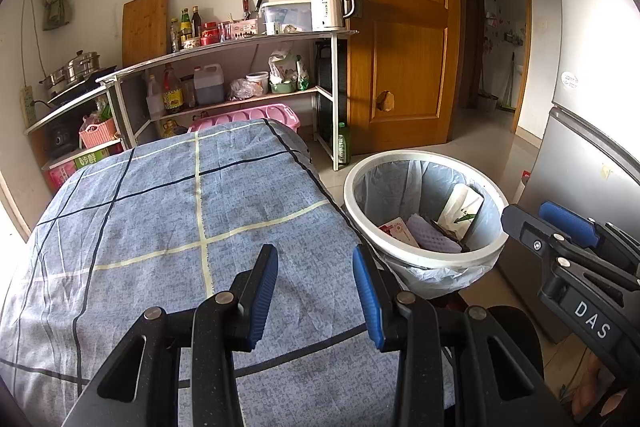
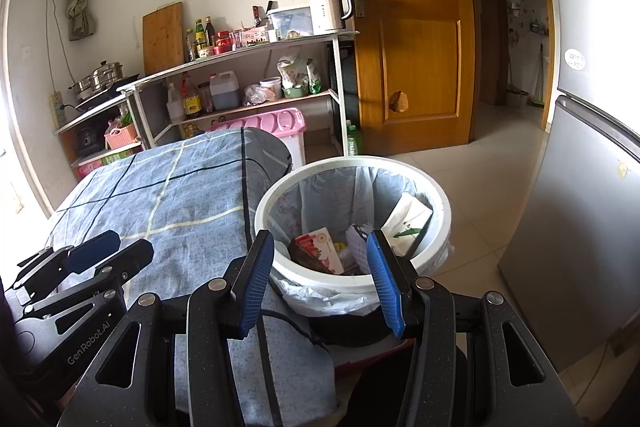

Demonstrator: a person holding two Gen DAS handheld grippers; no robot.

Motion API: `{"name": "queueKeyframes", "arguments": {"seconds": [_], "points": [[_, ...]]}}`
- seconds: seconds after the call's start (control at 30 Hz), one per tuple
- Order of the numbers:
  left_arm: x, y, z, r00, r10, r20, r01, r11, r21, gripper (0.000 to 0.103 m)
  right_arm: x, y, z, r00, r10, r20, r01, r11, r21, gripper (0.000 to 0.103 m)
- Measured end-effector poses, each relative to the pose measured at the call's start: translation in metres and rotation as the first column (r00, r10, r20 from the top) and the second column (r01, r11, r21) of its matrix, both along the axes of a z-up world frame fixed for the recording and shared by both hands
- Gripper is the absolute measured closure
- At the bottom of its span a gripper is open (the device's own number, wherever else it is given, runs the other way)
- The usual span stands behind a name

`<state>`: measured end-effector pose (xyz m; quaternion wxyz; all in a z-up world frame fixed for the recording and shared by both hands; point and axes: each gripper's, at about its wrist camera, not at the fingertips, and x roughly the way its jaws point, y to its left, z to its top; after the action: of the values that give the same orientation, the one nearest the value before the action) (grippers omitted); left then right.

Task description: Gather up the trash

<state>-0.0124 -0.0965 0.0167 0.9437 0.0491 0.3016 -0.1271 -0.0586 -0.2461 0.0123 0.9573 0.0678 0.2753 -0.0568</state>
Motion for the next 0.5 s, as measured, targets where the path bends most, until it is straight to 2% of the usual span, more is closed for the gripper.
{"name": "queueKeyframes", "arguments": {"seconds": [0.5], "points": [[-0.0011, 0.0003, -0.0004, 1.0, 0.0, -0.001, 0.0, 1.0, 0.0, 0.064, -0.0004, -0.0011, -0.0004, 1.0, 0.002, -0.004, -0.002, 1.0, 0.003, 0.054]]}}
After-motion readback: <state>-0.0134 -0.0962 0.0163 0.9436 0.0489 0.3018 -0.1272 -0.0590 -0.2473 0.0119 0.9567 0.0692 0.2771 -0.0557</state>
